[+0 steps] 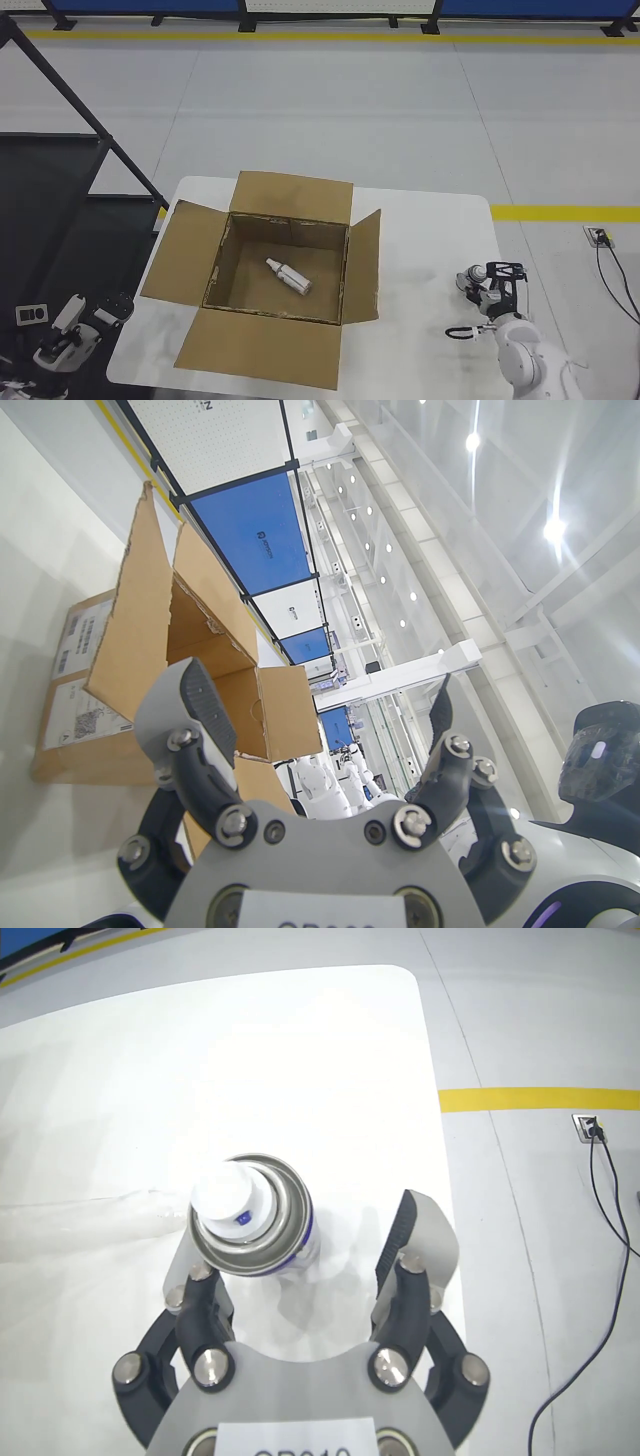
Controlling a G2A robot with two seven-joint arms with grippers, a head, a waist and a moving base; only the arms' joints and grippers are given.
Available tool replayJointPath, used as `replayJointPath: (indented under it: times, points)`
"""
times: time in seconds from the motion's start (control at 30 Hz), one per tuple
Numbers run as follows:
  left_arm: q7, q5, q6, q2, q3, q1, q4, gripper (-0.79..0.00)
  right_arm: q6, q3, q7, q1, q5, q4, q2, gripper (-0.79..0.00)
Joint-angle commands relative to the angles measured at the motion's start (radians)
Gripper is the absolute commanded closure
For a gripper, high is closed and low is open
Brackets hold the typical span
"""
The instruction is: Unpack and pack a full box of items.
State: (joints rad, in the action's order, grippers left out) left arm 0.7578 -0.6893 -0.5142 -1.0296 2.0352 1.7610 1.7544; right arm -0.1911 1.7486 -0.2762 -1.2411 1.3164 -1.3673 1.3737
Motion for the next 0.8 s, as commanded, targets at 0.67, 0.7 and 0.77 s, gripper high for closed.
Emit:
replayJointPath:
  times: [0.67,0.7,0.77]
  points:
    - [0.000,0.000,0.000,0.000,0.000,0.000,0.000,-0.785,0.070,-0.272,-0.016,-0.128,0.237,-0.653,0.005,0.000]
    - [0.000,0.000,0.000,0.000,0.000,0.000,0.000,-0.785,0.064,-0.307,-0.024,-0.115,0.274,-0.679,0.005,0.000]
    - [0.000,0.000,0.000,0.000,0.000,0.000,0.000,-0.785,0.028,-0.377,-0.039,-0.073,0.326,-0.705,0.007,0.000]
